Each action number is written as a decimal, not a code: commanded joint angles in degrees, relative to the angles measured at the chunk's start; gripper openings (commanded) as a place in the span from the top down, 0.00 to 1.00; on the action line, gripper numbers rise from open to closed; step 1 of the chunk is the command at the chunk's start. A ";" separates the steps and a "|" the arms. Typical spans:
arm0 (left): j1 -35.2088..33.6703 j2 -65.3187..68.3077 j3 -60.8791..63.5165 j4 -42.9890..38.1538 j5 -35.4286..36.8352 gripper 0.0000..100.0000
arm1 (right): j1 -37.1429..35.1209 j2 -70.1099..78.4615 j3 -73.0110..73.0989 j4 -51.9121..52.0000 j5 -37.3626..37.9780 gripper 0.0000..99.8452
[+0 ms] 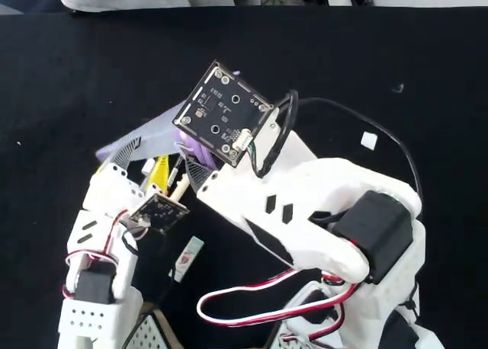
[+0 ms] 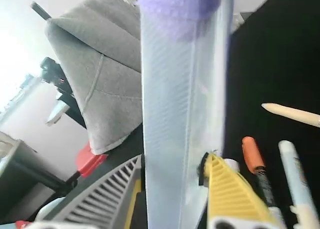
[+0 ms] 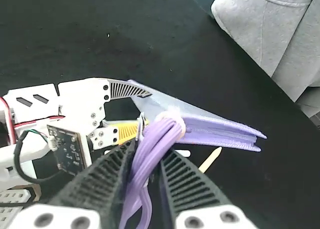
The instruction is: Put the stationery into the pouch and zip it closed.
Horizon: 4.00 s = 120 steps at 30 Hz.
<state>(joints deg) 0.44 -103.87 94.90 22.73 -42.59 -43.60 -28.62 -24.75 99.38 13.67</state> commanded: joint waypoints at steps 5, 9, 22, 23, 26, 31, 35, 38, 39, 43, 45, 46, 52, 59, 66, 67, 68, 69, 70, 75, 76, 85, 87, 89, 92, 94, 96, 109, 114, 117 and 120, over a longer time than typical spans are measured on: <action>-5.23 -0.53 1.71 -11.52 0.53 0.80 | -0.62 -1.80 1.36 1.85 -0.09 0.99; -5.14 -0.53 1.89 -11.52 2.20 0.79 | -0.70 -1.80 1.36 1.85 -0.09 0.99; -3.82 -0.44 2.24 -8.70 -5.45 0.71 | -0.62 -1.80 1.80 1.85 2.73 0.99; -4.00 -0.44 2.24 -8.70 -5.54 0.68 | -0.62 -1.80 1.80 1.85 2.81 0.99; -4.18 -0.44 2.24 -8.70 -8.00 0.64 | -0.62 -1.80 1.98 1.85 6.51 0.99; -3.74 -0.53 1.80 -9.05 -13.71 0.64 | 3.96 -1.80 4.79 1.85 17.67 0.99; -4.00 -0.53 -0.22 -8.97 -20.04 0.64 | 8.26 -2.86 7.08 1.85 24.88 0.99; -4.18 -0.53 -1.89 -8.70 -25.14 0.64 | 8.35 -6.37 9.10 1.85 27.96 0.99; -4.70 -0.53 -2.07 -8.70 -26.02 0.64 | 7.65 -7.60 9.45 1.85 27.78 0.99; -8.04 -0.53 -1.71 -8.88 -26.81 0.64 | 1.58 -11.91 12.70 1.85 26.20 0.99; -10.77 -0.53 -1.54 -8.79 -26.81 0.64 | -1.93 -12.79 14.46 1.85 26.55 0.99; -12.09 -0.53 -1.36 -8.79 -26.81 0.64 | -3.08 -12.79 14.90 1.85 26.64 0.99; -19.12 -0.53 -0.40 -9.05 -26.64 0.64 | 2.20 -12.97 14.99 1.76 31.12 0.99; -19.56 -0.53 1.27 -9.05 -26.46 0.64 | 23.12 -12.70 4.35 -0.35 35.87 0.99; -17.54 -0.53 2.33 -9.05 -22.24 0.64 | 29.01 -9.45 -7.69 -0.62 22.33 0.99; -17.36 -0.53 2.15 -9.05 -19.78 0.64 | 29.27 -8.22 -8.66 -0.62 20.84 0.99; -16.57 -0.53 1.89 -9.05 -17.58 0.64 | 29.36 -6.99 -9.45 -0.62 19.52 0.99; -15.78 -0.53 1.80 -9.05 -15.56 0.64 | 29.36 -5.76 -10.33 -0.62 18.64 0.99; -15.16 -0.53 1.45 -9.05 -13.71 0.64 | 29.36 -4.62 -11.30 -0.62 18.11 0.99; -12.09 -0.53 -0.13 -8.79 -6.51 0.64 | 25.05 0.66 -18.33 -3.60 18.11 0.99; -11.74 -0.53 -0.40 -8.79 -5.89 0.64 | 23.65 1.89 -19.65 -4.13 18.29 0.99; -11.65 -0.53 0.13 -8.70 -5.63 0.64 | 8.62 11.38 -25.01 -0.35 20.48 0.99; -11.38 -0.53 0.13 -8.70 -5.63 0.64 | 7.56 11.65 -24.92 -1.14 20.40 0.99; -11.30 -0.53 0.13 -8.70 -5.54 0.64 | 6.77 11.65 -24.92 -1.49 20.40 0.99; -11.30 -0.53 0.04 -8.70 -5.54 0.64 | 6.95 11.74 -24.57 -1.32 20.31 0.99; -11.30 -0.53 -0.40 -8.70 -5.45 0.64 | 7.21 11.74 -24.57 -1.41 18.81 0.99; -11.30 -0.53 -1.63 -8.53 -4.48 0.64 | 8.18 11.74 -24.57 -1.41 17.58 0.99; -0.84 -0.26 -36.18 39.12 24.97 0.64 | 8.79 11.74 -24.40 -6.86 11.52 0.99; 2.15 -0.26 -41.36 45.01 30.51 0.64 | 8.79 11.82 -22.99 -7.56 11.52 0.99; 4.62 -0.26 -43.03 46.95 32.53 0.64 | 8.79 11.82 -20.88 -7.91 11.52 0.99; 7.87 -0.26 -42.95 46.95 34.37 0.64 | 8.79 11.38 -19.30 -9.32 11.52 0.99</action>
<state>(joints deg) 5.45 -104.57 54.90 69.32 -10.15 -35.60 -16.75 -44.44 92.53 25.54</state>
